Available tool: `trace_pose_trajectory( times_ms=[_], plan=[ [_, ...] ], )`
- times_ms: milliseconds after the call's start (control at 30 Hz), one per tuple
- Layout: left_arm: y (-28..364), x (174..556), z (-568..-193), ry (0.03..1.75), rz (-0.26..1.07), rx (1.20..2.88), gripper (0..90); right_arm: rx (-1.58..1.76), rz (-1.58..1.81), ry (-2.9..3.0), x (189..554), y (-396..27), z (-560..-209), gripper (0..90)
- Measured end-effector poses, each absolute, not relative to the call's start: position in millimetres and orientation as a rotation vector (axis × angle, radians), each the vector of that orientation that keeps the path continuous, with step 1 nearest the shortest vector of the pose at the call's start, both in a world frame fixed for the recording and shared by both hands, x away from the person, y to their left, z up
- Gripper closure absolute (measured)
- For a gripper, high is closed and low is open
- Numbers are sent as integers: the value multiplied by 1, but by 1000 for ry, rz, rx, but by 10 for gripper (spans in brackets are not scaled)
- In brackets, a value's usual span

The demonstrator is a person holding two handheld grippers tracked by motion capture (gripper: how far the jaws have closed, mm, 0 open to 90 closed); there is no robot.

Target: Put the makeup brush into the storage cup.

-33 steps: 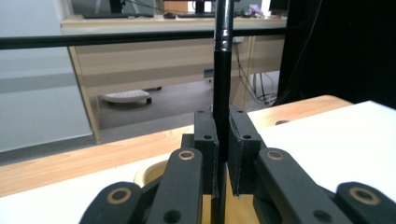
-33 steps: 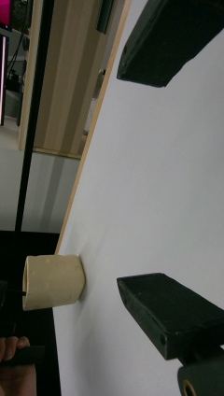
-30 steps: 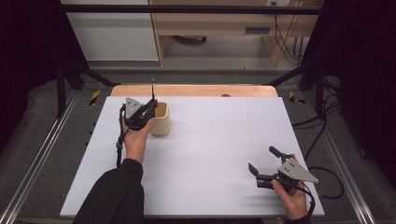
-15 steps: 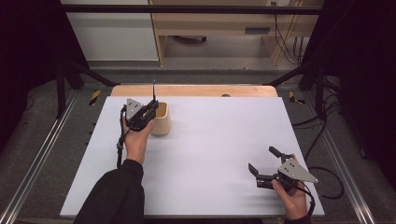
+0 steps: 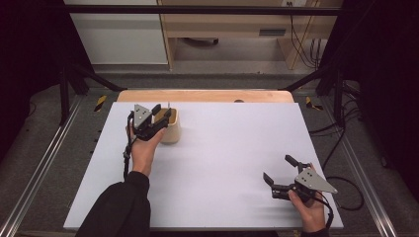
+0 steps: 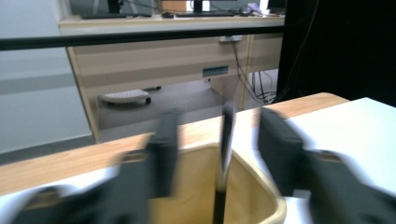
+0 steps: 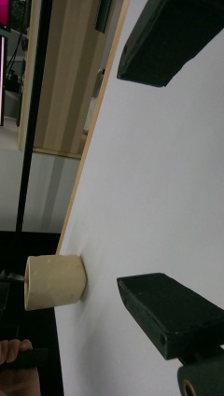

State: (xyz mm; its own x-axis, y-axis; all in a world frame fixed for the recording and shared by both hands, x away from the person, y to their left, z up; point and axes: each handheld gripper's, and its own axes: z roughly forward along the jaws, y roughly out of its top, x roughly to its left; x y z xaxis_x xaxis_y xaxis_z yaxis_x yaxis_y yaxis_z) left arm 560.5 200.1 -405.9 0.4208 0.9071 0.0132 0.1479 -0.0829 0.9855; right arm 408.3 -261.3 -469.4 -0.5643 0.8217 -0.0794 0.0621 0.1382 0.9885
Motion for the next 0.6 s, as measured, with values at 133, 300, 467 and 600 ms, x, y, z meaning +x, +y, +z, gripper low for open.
trace_pose_trajectory(
  times_ms=[133, 300, 467, 600],
  plan=[
    [199, 553, -404, 970, 851, 1547, 153, 851, 1485, 1772, 409, -260, -470, 32],
    [198, 549, -403, 945, 843, 1559, 104, 854, 1483, 1772, 408, -260, -470, 32],
    [198, 549, -403, 937, 825, 1553, 78, 850, 1483, 1773, 409, -260, -470, 32],
    [198, 548, -403, 915, 824, 1568, 69, 856, 1489, 1769, 408, -260, -470, 31]
  ],
)
